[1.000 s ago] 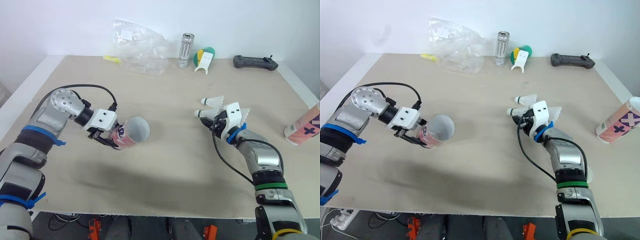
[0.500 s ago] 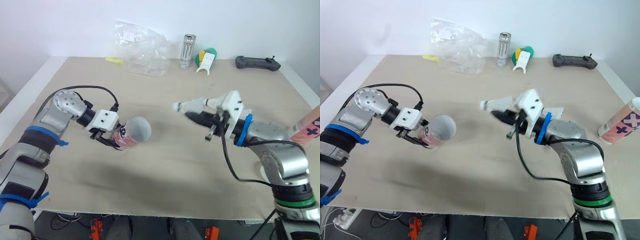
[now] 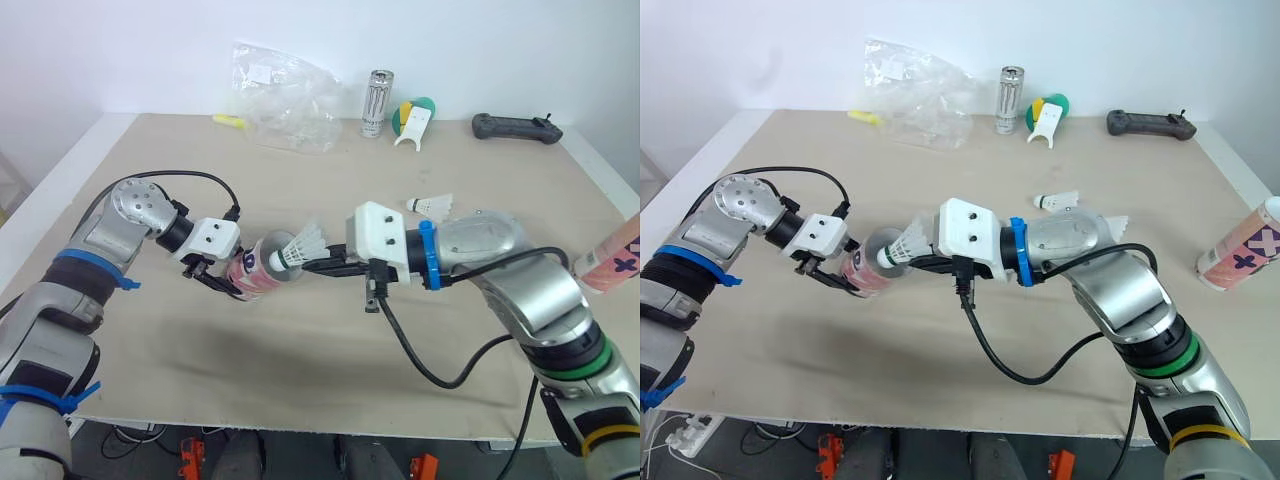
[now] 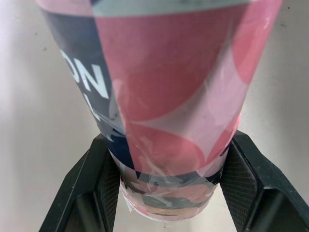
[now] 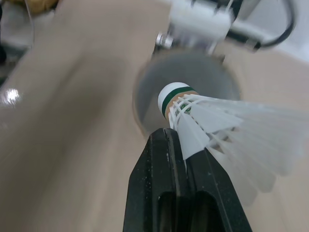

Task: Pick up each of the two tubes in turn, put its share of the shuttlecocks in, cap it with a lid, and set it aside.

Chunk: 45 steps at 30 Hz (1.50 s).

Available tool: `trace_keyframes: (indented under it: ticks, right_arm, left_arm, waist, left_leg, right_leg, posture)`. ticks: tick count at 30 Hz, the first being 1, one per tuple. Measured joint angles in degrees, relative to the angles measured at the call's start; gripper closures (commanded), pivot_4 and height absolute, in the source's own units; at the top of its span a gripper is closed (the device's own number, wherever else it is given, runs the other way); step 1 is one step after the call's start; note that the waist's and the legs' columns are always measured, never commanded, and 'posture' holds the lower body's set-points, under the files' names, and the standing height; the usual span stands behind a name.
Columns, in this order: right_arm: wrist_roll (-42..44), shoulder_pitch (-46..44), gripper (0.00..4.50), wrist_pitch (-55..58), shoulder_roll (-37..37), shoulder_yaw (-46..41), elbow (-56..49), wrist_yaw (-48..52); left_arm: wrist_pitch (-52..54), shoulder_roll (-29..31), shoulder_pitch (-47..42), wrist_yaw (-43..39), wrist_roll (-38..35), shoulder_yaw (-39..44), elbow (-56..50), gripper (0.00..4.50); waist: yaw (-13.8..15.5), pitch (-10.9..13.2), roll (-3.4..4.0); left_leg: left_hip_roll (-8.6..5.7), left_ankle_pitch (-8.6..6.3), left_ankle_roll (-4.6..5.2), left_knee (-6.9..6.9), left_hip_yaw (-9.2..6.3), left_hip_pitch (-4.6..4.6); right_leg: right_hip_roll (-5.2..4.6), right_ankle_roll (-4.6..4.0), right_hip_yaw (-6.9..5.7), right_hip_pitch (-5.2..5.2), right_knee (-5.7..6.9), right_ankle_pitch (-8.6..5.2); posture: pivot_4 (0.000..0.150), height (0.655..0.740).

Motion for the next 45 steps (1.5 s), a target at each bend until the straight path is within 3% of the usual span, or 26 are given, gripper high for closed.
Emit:
trace_keyframes:
  ticks: [1,8,12,15,18,22,30,45]
  right_arm:
    - [-0.5,-0.8,3.59,-0.3,0.3,0.2,0.6,0.6]
    - [3.9,-3.1,0.48,2.5,0.8,-1.8,0.0,4.7]
    - [11.4,0.0,0.48,6.9,-1.6,-11.9,-3.8,4.2]
    - [12.1,8.1,0.48,7.8,-5.9,-20.4,-4.1,1.6]
    - [8.9,18.3,0.48,5.4,-6.5,-28.6,-1.4,-4.1]
    - [2.5,28.4,0.48,0.6,-6.0,-36.8,9.9,-12.3]
    - [-3.0,22.0,0.48,-8.2,-3.8,-41.4,35.2,-23.3]
    - [-4.2,16.3,0.48,-13.5,-1.6,-35.0,53.3,-18.1]
  left_arm:
    - [0.3,0.1,0.0,0.0,-0.1,-0.1,-0.2,1.99]
    - [1.7,0.3,0.0,0.0,-0.6,-0.4,-1.3,1.99]
    - [2.5,0.1,0.1,0.1,-0.9,-0.7,-2.1,1.99]
    - [2.8,0.3,0.5,0.1,-1.3,-0.7,-2.9,1.99]
    - [3.7,0.3,0.6,0.1,-1.4,-0.9,-3.8,1.99]
    - [4.2,1.0,1.6,0.1,-2.3,-0.9,-4.5,1.99]
    - [5.5,1.6,2.4,0.1,-2.0,-0.9,-5.6,1.99]
    - [7.9,2.4,3.9,0.0,-1.9,0.5,-8.3,1.99]
  waist:
    - [0.0,0.0,0.00]
    - [0.0,0.0,0.00]
    - [0.4,0.0,-0.02]
    - [0.9,0.0,-0.06]
    - [1.3,-0.1,-0.09]
    - [1.4,-0.1,-0.10]
    - [0.8,-0.2,0.08]
    - [0.1,-0.2,0.16]
  left_leg:
    - [0.00,0.00,0.00,0.00,0.00,0.00]
    - [0.00,-0.03,0.01,-0.02,0.00,-0.08]
    - [0.00,-0.04,0.03,-0.01,0.00,-0.16]
    - [0.00,-0.09,0.10,0.00,0.00,-0.17]
    - [0.00,-0.14,0.19,-0.01,0.00,-0.11]
    - [-0.01,-0.16,0.22,0.04,0.07,-0.09]
    - [-0.01,-0.16,0.24,0.00,0.15,0.30]
    - [-0.03,-0.33,0.52,-0.01,0.16,0.33]
  right_leg:
    - [0.00,0.00,0.00,0.00,0.00,0.00]
    - [-0.04,-0.07,-0.08,-0.01,0.00,-0.05]
    - [-0.09,-0.16,-0.20,0.01,-0.01,-0.06]
    - [-0.10,-0.22,-0.24,0.02,-0.02,-0.09]
    - [-0.07,-0.28,-0.26,0.03,0.02,-0.14]
    - [-0.09,-0.27,-0.20,0.06,0.02,-0.13]
    - [-0.06,-0.11,-0.11,0.42,0.02,-0.19]
    - [-0.07,-0.24,-0.10,0.54,-0.05,-0.25]
  posture:
    - [0.150,0.7400]
    - [0.150,0.7400]
    - [0.150,0.7400]
    - [0.150,0.7400]
    - [0.150,0.7400]
    - [0.150,0.7400]
    - [0.150,0.7400]
    - [0.150,0.7400]
